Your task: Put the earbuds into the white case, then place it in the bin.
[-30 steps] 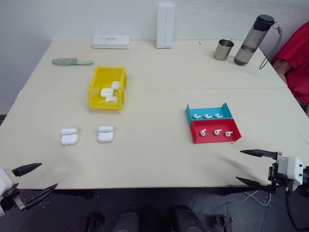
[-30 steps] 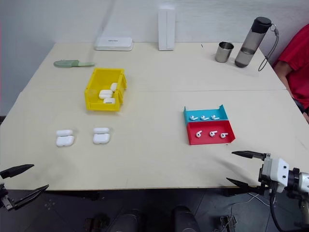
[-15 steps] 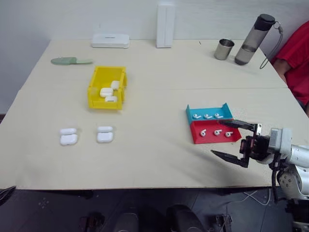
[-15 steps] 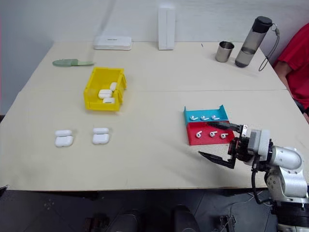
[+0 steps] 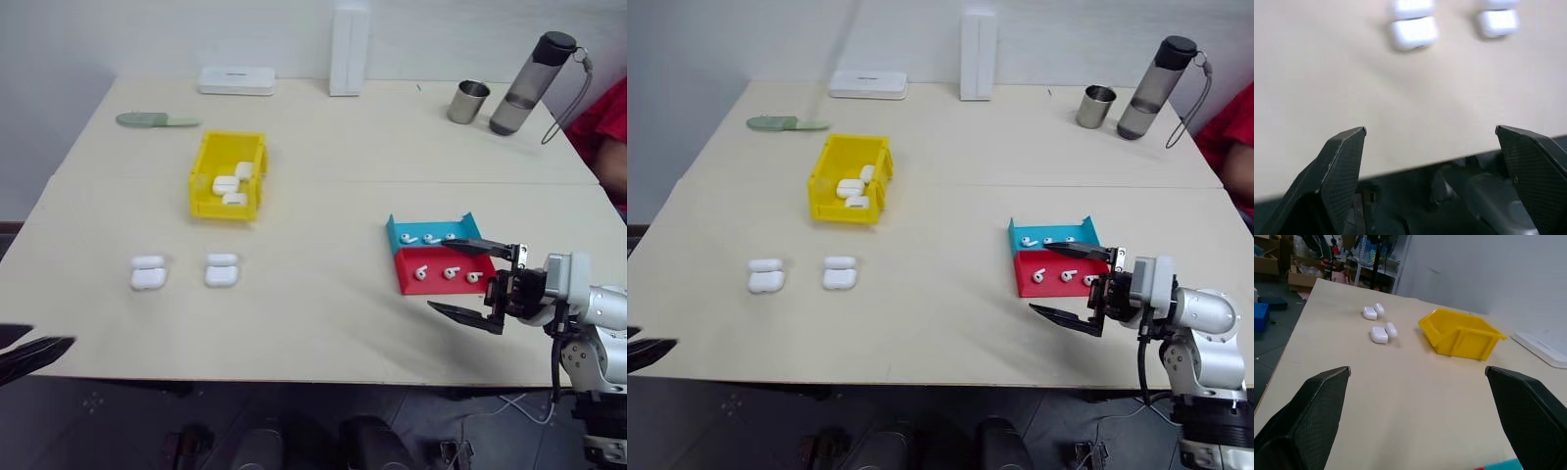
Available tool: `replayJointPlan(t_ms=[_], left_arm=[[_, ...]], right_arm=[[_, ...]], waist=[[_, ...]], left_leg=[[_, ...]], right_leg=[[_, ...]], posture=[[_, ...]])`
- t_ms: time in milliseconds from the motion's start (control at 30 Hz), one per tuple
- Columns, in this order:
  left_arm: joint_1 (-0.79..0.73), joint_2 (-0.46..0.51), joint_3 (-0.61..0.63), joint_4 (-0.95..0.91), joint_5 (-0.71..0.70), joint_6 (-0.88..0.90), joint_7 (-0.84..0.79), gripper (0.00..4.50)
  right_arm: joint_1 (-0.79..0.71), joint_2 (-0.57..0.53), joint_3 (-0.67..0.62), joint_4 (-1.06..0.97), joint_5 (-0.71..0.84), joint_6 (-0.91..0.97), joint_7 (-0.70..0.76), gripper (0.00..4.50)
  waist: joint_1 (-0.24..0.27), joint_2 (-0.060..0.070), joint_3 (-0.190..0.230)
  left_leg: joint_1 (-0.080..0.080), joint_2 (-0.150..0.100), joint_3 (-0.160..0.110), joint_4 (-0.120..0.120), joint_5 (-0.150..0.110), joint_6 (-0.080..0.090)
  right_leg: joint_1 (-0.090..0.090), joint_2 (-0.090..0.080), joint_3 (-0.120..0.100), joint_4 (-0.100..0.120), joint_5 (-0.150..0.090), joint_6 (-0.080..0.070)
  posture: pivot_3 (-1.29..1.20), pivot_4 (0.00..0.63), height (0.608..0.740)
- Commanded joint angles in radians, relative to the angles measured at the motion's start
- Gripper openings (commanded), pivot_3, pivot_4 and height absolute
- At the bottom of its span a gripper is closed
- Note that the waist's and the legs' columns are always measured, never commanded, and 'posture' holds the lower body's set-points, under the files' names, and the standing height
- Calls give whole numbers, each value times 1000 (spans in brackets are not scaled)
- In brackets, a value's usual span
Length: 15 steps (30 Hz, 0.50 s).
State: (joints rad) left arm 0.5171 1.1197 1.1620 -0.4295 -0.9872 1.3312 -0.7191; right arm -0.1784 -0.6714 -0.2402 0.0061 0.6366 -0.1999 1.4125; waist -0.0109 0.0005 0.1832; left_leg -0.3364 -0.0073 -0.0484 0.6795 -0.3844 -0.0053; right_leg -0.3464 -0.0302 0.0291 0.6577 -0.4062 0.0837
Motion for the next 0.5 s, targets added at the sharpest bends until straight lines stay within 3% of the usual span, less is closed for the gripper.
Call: replayJointPlan(t_ms=[33,100,167,300,500], left_arm=[[-265,21,-181,-56,-61,243,232,4459],[-395,37,-332,-65,-85,277,382,4459],[-532,-18,-426,-79,-66,283,498,4459],[-812,-280,-580,-64,-107,283,813,4459],[-900,-471,-690,-76,-154,283,1075,4459]], right_arm=[[14,-7,-19,-20,-1,-18,2,4500],[33,-5,-26,-32,-6,-17,-9,4500],[47,-2,-31,-43,-10,-18,-21,4500],[95,4,-41,-83,-14,-16,-53,4500],[158,-2,-62,-129,-12,-12,-84,4500]], waist=[[-7,1,0],[-12,0,0],[-18,0,-1],[-15,-1,-1],[-17,-3,-1]], left_leg=[[-1,0,0,-1,0,0],[-4,1,-1,0,0,-1],[-10,1,0,1,1,-2],[-20,0,0,11,1,-2],[-27,0,1,21,1,-2]], right_leg=[[-2,1,0,2,0,0],[-6,2,0,5,0,0],[-12,2,1,9,1,1],[-24,2,1,19,2,3],[-30,2,1,23,2,3]], posture=[[0,150,740],[0,150,740],[0,150,740],[0,150,740],[0,150,740]])
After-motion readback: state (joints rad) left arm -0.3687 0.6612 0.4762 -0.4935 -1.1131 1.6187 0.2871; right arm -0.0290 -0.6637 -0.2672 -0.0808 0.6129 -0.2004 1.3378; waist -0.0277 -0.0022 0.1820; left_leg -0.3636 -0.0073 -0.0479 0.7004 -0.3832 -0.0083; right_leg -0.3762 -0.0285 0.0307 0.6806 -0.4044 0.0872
